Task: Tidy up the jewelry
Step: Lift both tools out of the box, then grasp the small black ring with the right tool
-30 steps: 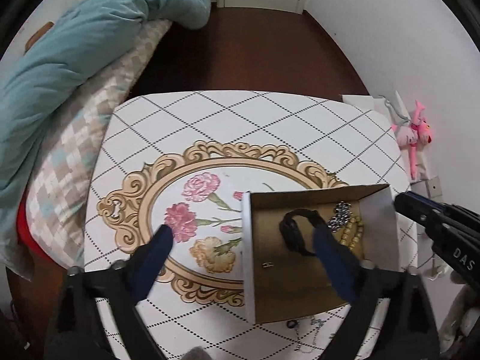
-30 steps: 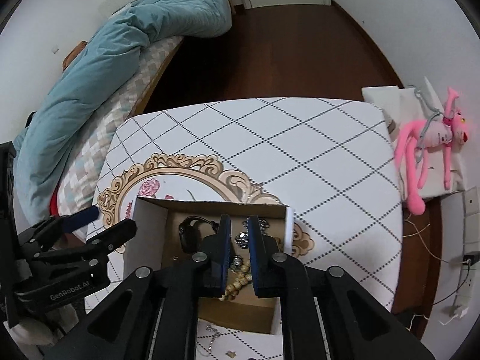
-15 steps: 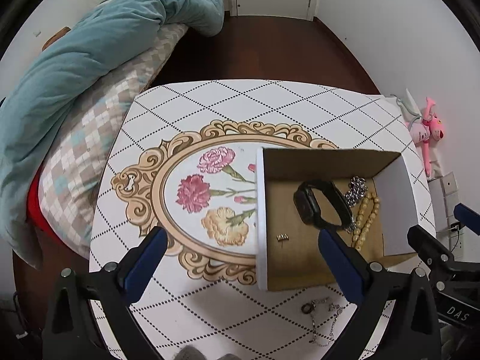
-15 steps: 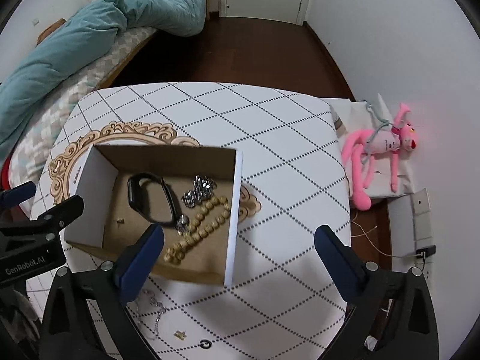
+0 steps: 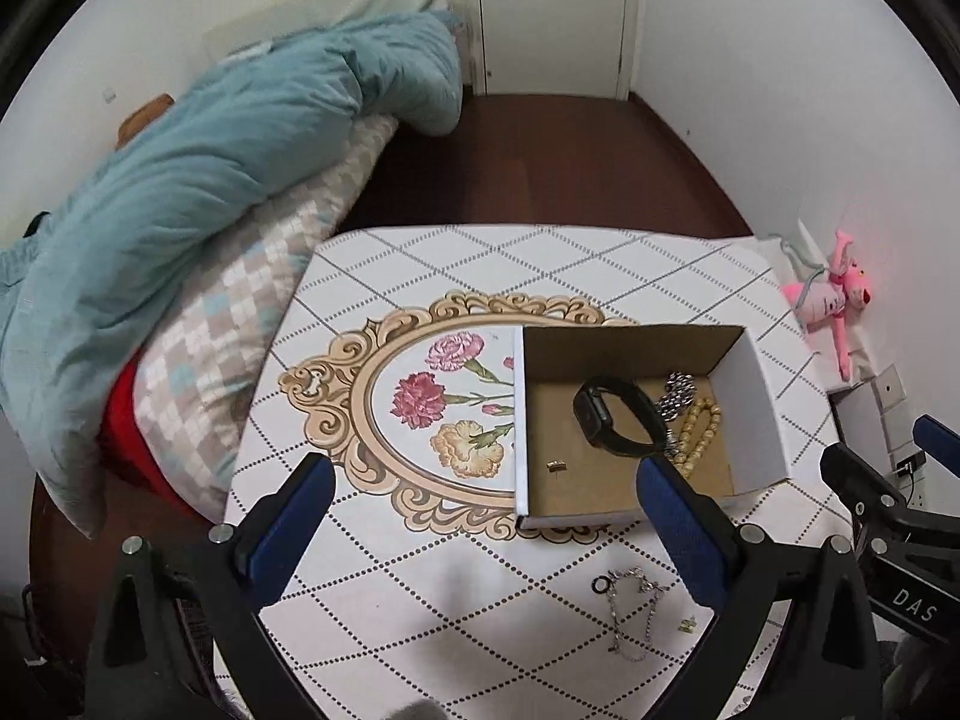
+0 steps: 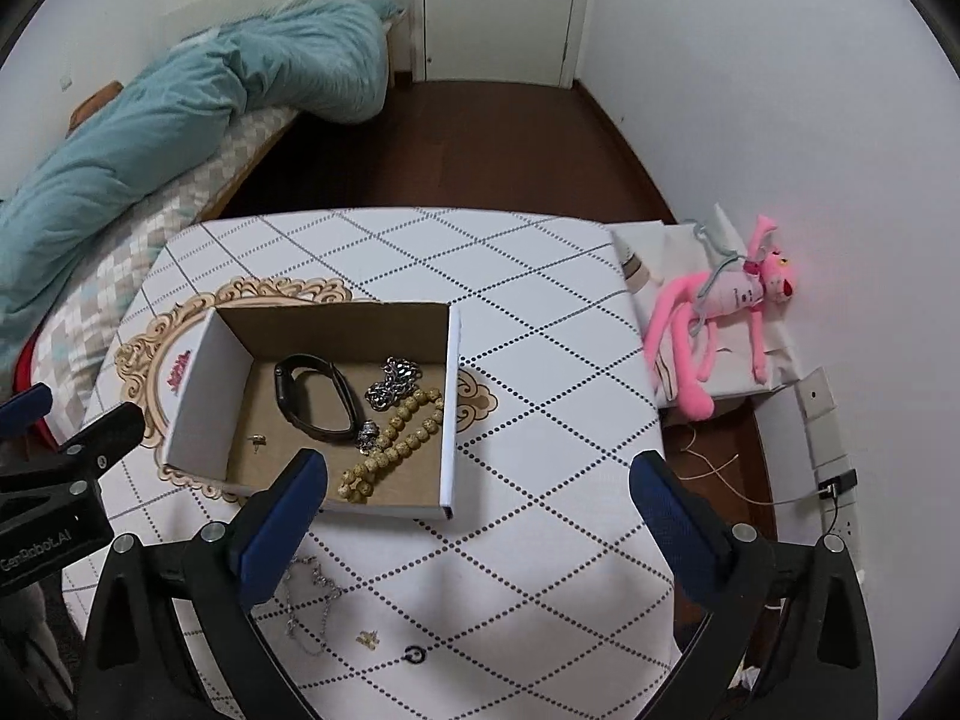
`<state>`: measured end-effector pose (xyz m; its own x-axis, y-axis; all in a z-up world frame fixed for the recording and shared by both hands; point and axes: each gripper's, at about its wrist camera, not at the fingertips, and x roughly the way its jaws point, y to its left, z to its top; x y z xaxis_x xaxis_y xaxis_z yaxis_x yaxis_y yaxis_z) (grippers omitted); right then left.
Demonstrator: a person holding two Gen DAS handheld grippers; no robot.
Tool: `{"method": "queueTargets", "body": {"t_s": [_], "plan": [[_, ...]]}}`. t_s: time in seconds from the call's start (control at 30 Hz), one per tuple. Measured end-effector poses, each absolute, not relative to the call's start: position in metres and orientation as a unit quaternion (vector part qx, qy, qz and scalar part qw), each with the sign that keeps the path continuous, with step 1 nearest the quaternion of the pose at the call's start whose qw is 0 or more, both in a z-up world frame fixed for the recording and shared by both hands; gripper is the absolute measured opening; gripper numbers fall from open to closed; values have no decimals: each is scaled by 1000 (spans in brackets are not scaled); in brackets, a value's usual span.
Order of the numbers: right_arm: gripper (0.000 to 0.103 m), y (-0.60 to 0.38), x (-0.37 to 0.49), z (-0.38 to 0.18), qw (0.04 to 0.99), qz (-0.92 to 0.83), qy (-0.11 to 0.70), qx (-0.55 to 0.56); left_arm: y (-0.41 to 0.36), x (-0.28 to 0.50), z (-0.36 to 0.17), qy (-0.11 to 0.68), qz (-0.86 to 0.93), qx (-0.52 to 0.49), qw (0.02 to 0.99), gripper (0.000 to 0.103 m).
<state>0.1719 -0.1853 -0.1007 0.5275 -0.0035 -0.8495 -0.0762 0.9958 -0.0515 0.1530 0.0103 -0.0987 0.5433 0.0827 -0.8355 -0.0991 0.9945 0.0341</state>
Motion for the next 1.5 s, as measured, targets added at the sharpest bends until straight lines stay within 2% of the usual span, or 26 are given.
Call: {"method": "queueTargets", "body": {"t_s": [0.37, 0.6, 0.73, 0.93, 0.97, 1.1, 1.2, 1.33, 1.5], "plan": [[102, -196, 128, -42, 905, 9, 424, -28, -4, 117, -51, 429, 36, -13, 903, 103], [102, -202, 110, -21, 914, 13, 405, -15, -9, 105, -39, 421, 41, -16, 906, 103], [102, -205, 104, -31, 908, 13, 420, -6, -9, 102, -54, 434, 53, -7, 900, 103], [101, -207, 99, -102, 870, 26, 492, 9, -8, 100, -117, 493, 66, 9, 868, 103], [100, -206, 98, -115, 864, 29, 503, 11, -7, 99, -127, 503, 67, 11, 862, 103], [80, -201, 93, -168, 835, 44, 548, 25, -5, 95, -168, 544, 69, 15, 836, 103], [76, -198, 86, -197, 825, 52, 561, 42, -4, 92, -188, 563, 72, 19, 823, 103], [62, -196, 81, -217, 824, 52, 562, 46, 0, 88, -204, 576, 75, 16, 814, 103], [51, -187, 79, -227, 832, 47, 552, 18, 0, 88, -212, 582, 78, 17, 809, 103]]}}
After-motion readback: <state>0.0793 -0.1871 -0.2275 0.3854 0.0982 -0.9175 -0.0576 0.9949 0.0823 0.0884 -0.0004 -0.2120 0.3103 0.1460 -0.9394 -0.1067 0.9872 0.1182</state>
